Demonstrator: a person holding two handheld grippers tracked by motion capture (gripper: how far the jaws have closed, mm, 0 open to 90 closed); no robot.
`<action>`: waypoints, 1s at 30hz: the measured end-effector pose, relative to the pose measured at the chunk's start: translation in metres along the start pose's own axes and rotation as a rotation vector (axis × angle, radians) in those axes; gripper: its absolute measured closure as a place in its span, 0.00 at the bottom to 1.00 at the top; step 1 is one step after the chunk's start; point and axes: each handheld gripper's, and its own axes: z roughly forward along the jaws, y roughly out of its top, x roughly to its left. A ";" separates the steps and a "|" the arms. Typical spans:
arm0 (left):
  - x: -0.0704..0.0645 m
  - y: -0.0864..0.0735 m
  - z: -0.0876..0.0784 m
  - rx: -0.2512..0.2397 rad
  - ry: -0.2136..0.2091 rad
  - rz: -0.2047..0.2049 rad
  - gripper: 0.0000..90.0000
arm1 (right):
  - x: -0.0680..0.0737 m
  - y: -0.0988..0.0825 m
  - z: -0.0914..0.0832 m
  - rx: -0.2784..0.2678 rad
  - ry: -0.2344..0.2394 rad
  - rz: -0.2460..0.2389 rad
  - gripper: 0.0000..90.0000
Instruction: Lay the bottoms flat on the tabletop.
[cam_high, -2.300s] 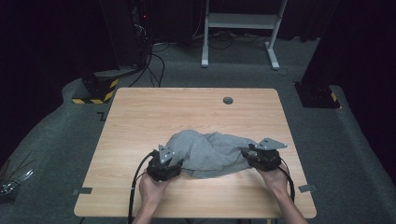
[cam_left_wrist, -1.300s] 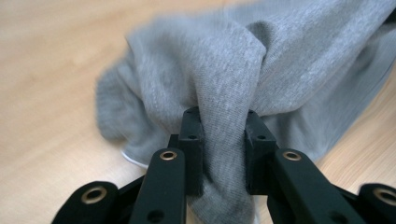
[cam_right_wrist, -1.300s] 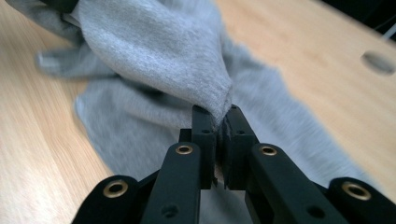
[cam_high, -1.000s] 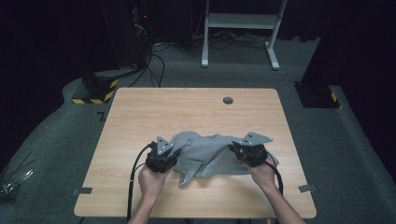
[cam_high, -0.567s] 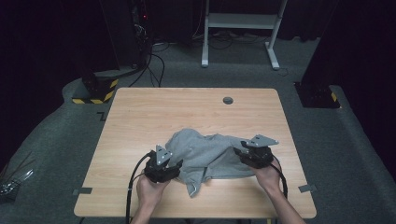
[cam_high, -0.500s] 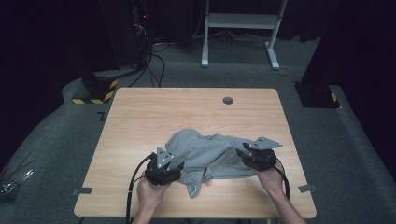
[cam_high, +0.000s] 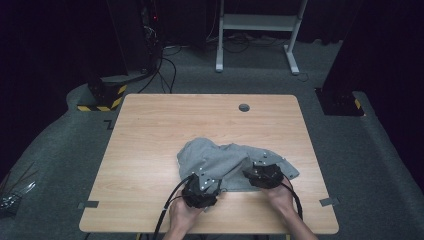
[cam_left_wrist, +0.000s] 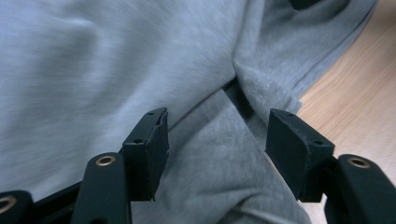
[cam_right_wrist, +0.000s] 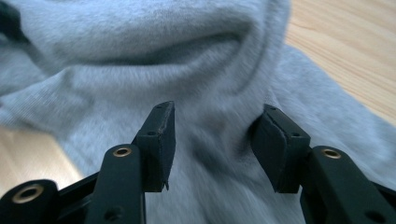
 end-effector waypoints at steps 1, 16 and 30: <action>0.000 0.000 0.004 0.014 0.008 0.005 0.45 | 0.001 0.002 0.008 0.009 0.010 0.007 0.60; 0.032 0.005 -0.033 -0.085 -0.074 -0.049 0.94 | -0.003 0.015 -0.022 -0.084 0.048 -0.025 0.97; 0.081 -0.023 -0.033 -0.071 0.089 -0.220 0.68 | -0.002 0.048 0.031 0.042 -0.005 -0.008 0.78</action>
